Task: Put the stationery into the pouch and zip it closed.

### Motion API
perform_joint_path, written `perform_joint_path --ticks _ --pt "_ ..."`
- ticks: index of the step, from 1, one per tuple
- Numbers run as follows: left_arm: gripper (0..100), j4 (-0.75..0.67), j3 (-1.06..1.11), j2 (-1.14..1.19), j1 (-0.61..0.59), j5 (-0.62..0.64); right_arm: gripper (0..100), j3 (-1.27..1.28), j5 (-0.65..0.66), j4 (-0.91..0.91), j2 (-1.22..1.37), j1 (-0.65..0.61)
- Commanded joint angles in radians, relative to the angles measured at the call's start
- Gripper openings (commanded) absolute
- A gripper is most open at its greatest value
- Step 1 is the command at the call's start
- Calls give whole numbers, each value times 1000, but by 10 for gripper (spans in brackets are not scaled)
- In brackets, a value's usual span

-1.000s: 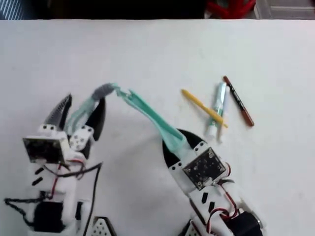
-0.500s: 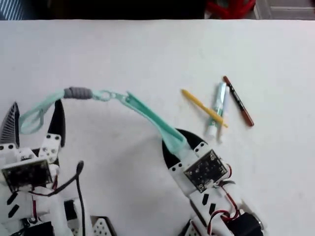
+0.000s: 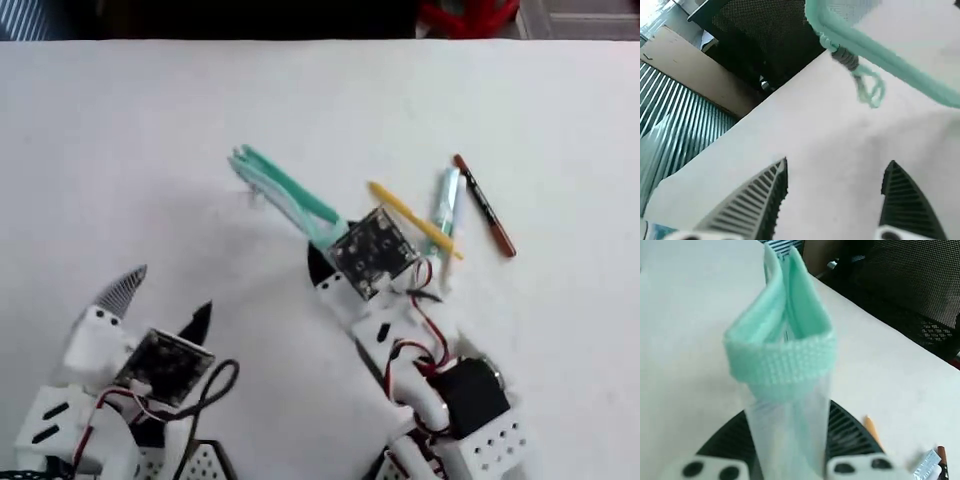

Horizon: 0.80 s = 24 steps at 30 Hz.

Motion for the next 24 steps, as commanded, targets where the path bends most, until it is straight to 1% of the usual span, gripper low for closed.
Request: perform_joint_path --ticks 1,3,5,7,9,12,19,24 --pt "300 -97 2 5 25 238 17 -83 -31 -24 -1 -27" --pt "301 -170 23 5 27 377 17 -69 -31 4 -21 -58" --pt "302 -256 74 8 27 485 17 -64 -29 36 -39 -85" --pt "320 -282 130 8 30 535 17 -64 -3 68 -64 -94" --pt "357 -282 192 8 87 549 17 -75 40 94 -88 -101" --pt "357 -292 261 8 171 551 17 -129 68 147 -104 -114" --pt "358 -397 267 7 194 555 17 -290 74 272 -104 -278" --pt "358 -428 265 7 191 552 17 -304 126 278 -102 -278"
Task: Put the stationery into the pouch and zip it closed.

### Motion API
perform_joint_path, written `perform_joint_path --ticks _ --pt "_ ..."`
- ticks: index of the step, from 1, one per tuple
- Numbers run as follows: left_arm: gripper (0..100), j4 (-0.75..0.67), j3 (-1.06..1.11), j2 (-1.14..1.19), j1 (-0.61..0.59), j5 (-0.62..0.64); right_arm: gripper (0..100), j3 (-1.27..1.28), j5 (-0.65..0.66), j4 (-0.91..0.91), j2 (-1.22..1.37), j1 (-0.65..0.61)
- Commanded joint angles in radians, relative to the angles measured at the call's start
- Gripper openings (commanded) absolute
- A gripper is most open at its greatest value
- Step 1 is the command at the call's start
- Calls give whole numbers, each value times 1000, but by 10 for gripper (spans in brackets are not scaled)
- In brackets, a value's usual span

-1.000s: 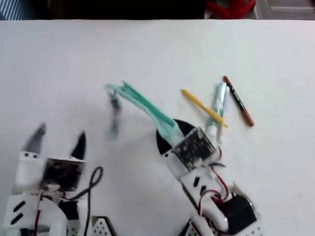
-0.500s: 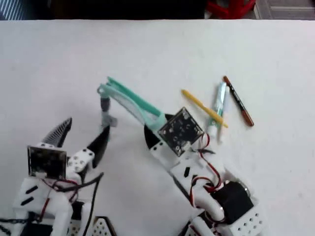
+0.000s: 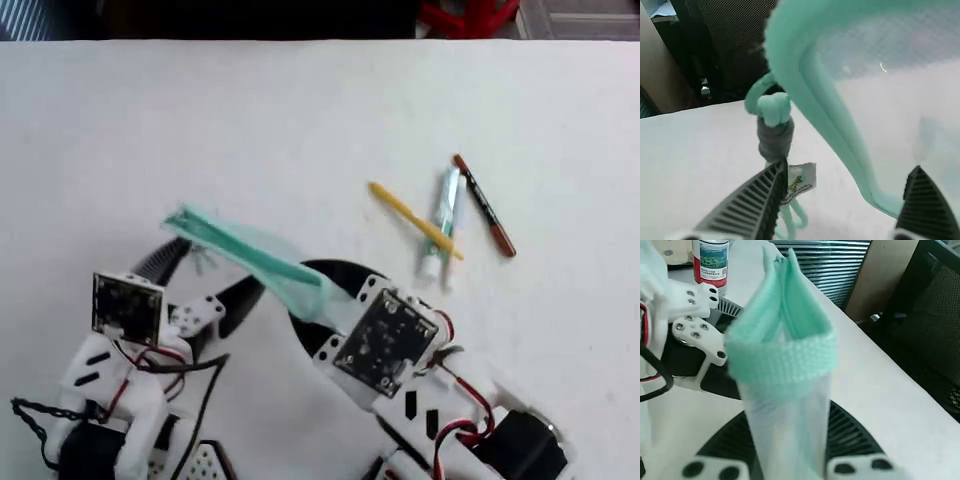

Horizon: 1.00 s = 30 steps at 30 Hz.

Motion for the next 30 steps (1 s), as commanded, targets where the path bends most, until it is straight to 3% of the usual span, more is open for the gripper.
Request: perform_joint_path --ticks 1,7,11,15,23,27,30 --pt "358 -35 -8 7 8 6 17 -49 31 7 -8 -19" --pt "360 -29 -18 5 -85 -8 17 -48 52 87 -10 -24" --pt "359 94 -92 5 -113 -189 17 -49 124 127 -15 -21" --pt "359 129 -124 5 -102 -176 18 -12 107 76 -15 -12" --pt "352 135 -120 5 -102 -150 18 400 -49 -369 -25 343" --pt "328 78 -60 5 -94 -31 18 417 -149 -397 -143 527" --pt "328 -98 66 7 -53 57 18 420 -207 -387 -318 604"
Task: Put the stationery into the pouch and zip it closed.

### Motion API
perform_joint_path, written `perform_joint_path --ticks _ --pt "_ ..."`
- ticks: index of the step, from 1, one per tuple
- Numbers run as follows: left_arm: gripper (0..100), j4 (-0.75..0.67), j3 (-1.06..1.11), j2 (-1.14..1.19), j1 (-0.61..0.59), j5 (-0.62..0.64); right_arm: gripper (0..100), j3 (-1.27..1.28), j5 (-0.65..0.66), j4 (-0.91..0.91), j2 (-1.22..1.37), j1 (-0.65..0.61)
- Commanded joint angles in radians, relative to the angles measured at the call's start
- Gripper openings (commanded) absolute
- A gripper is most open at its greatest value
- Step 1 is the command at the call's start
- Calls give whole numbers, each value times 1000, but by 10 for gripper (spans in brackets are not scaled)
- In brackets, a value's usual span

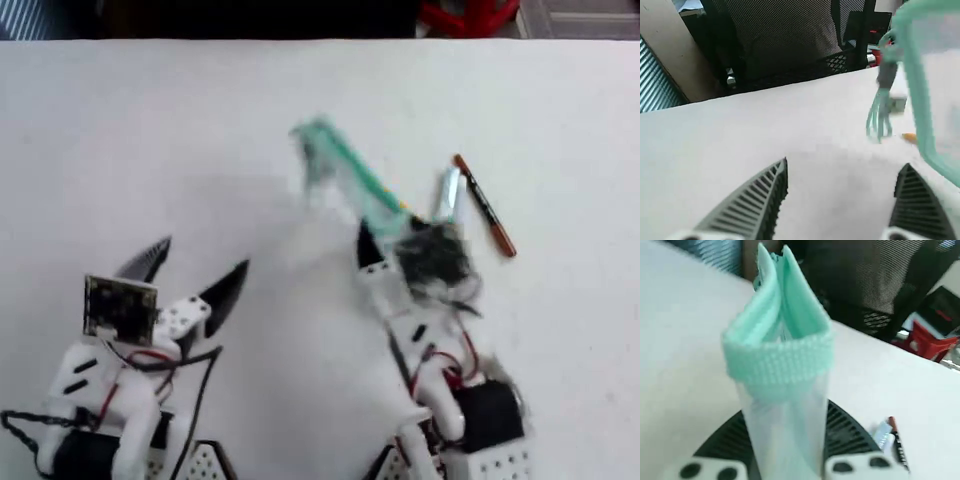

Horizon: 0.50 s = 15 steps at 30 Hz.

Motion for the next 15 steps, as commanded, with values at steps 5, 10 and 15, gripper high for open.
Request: perform_joint_path --ticks 5,10,15 --pt "325 -311 249 8 174 97 18 -5 -51 -48 -311 225" --pt "325 -311 261 7 217 101 18 49 -60 -74 -191 245" --pt "325 -255 238 5 200 97 18 75 -51 -36 -214 74"
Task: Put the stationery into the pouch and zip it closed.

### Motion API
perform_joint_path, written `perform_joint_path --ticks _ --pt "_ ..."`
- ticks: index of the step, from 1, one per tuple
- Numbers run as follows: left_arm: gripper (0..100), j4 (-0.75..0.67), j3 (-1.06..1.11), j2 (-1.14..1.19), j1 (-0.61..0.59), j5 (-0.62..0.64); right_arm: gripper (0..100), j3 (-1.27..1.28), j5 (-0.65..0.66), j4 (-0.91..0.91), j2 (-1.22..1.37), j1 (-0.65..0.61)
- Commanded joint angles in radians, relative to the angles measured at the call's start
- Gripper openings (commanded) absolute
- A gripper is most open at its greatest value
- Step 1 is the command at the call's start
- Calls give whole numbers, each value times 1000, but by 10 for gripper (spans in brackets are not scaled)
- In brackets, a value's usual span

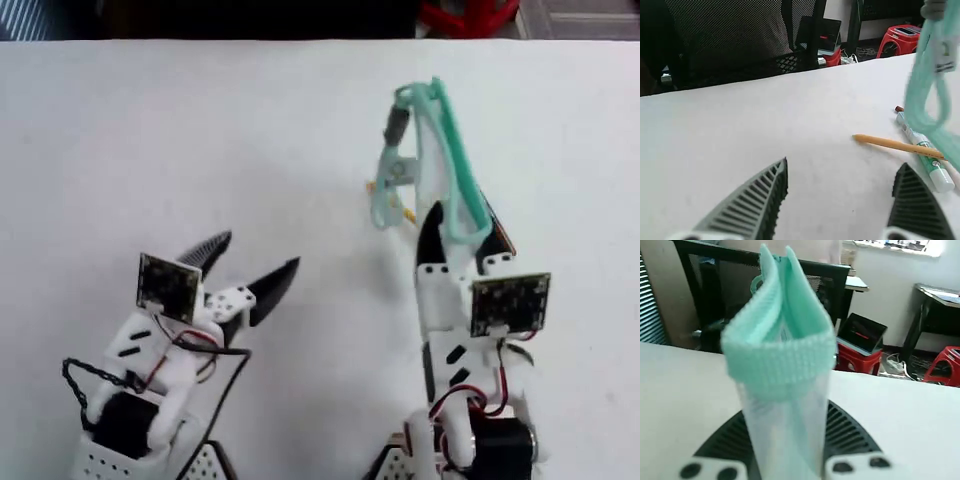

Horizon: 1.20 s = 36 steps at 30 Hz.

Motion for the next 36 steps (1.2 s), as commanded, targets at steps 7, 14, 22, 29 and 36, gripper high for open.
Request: perform_joint_path --ticks 7,14,22,29,36 --pt "328 132 -219 -5 -94 6 17 -6 57 87 10 -280" --pt "328 261 -387 -5 -128 -84 17 20 98 114 119 -386" --pt "329 285 -520 -1 -107 57 18 226 100 -73 88 -449" --pt "329 140 -436 -1 -105 308 18 288 107 -42 -88 -449" --pt "328 38 -311 1 19 350 18 298 107 -67 -107 -450"
